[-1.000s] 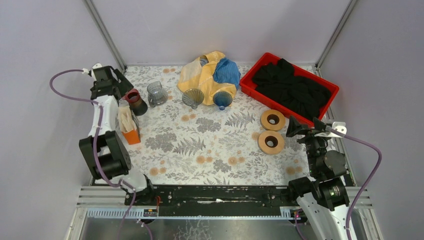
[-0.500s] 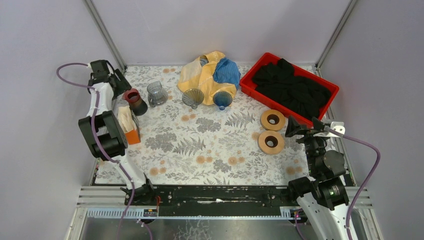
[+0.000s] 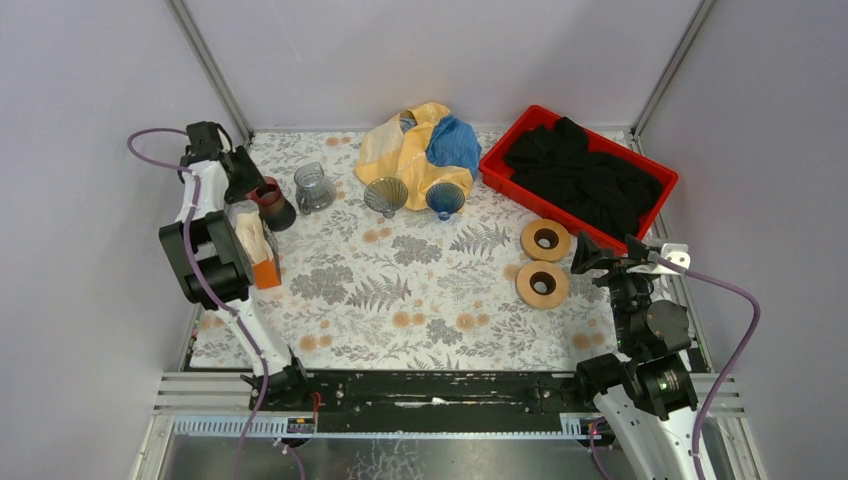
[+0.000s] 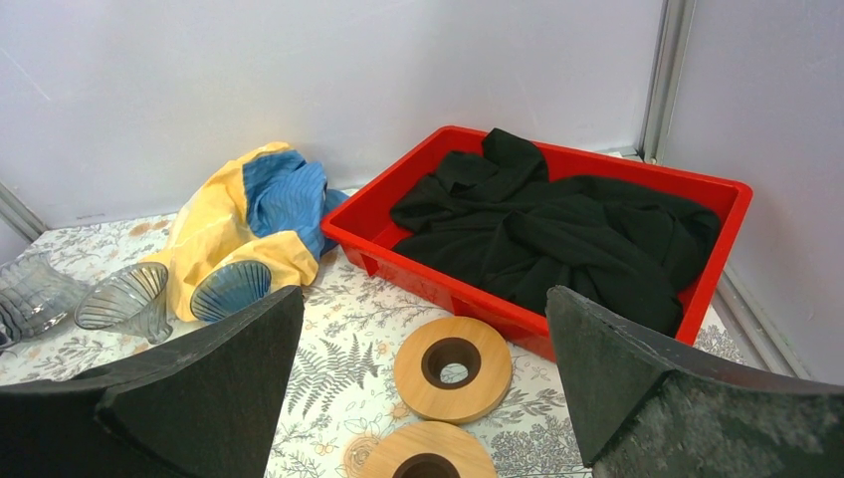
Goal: Place the coffee filter in the dripper
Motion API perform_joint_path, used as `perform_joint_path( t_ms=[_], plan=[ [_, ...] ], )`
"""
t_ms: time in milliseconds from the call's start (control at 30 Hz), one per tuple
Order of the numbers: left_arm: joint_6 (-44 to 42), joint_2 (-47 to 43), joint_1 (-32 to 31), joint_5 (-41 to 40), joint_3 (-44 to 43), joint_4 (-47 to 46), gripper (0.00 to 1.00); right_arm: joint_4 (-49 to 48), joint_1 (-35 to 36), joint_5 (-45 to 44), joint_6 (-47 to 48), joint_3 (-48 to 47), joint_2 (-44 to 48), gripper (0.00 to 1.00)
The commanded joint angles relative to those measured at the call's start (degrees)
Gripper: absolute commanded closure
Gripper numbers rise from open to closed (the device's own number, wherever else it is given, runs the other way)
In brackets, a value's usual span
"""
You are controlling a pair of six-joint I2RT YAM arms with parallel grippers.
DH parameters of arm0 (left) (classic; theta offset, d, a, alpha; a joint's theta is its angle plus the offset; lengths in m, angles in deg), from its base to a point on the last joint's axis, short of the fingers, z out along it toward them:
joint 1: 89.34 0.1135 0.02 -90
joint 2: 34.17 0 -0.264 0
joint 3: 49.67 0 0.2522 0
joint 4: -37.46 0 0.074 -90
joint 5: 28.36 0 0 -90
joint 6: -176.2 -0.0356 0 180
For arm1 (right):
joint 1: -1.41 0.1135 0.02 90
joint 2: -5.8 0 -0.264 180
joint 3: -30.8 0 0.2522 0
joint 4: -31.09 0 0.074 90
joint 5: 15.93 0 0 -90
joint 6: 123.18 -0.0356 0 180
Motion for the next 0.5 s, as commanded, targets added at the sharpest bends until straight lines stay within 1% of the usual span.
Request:
perform_joint_path(
  t_ms=[0, 67, 300, 467],
  plan=[
    [-0.78, -0.69, -0.25, 2.79, -1.13, 1.31, 0.41, -3.85, 0.50, -1.34, 0.84, -0.08, -0.06, 0.01],
    [-0.43, -1.39, -0.58, 3.10, -0.46, 1.36, 0.43, -3.87, 0.51, -1.40, 0.76, -0.14, 0.02, 0.01],
    [0.43, -3.77, -1.73, 3.49, 1.84, 1.35, 0.43, -3.90, 0.59, -1.38, 0.81, -0.05, -0.06, 0.01],
    [-0.43, -3.14, -1.72, 1.82, 0.71, 2.05, 0.44, -3.90, 0.61, -1.32, 0.82, -0.11, -0.19, 0.01]
  ],
)
